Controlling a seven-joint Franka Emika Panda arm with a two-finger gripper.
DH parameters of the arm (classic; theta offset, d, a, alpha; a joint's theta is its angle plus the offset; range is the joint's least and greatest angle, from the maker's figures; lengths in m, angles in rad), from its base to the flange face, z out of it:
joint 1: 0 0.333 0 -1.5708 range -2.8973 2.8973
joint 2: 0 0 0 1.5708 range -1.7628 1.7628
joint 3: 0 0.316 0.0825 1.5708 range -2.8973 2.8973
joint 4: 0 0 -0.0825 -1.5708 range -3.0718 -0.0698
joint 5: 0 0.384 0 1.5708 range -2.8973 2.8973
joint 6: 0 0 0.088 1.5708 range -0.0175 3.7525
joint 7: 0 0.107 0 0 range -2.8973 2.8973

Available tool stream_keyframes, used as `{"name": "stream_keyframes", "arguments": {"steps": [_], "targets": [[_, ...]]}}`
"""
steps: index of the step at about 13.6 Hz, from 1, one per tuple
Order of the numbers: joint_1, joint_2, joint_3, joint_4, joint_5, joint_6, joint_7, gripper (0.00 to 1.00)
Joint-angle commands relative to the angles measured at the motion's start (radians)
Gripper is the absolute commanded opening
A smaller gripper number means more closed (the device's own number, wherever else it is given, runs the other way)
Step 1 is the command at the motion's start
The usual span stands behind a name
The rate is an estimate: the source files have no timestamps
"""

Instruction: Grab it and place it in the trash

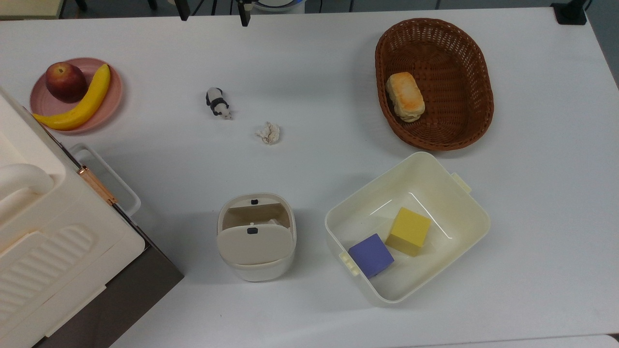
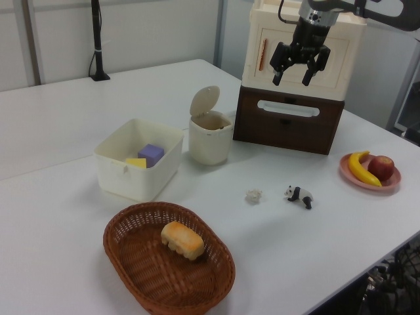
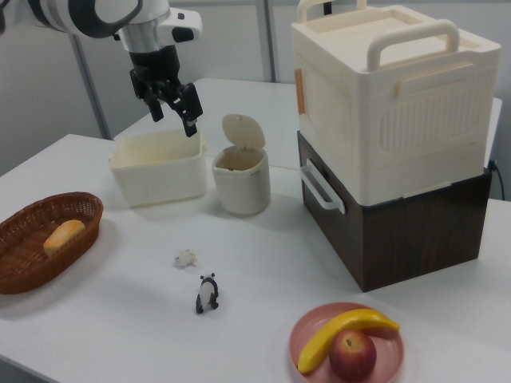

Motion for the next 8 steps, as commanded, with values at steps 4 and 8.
{"name": "stream_keyframes", "arguments": {"steps": [4,8], "targets": [[0.009,-0.019,0.029,-0.039,0.008,-0.023,-0.009,1.0],[0.006,-0.011,0.03,-0.032,0.008,-0.029,-0.007,1.0]]}}
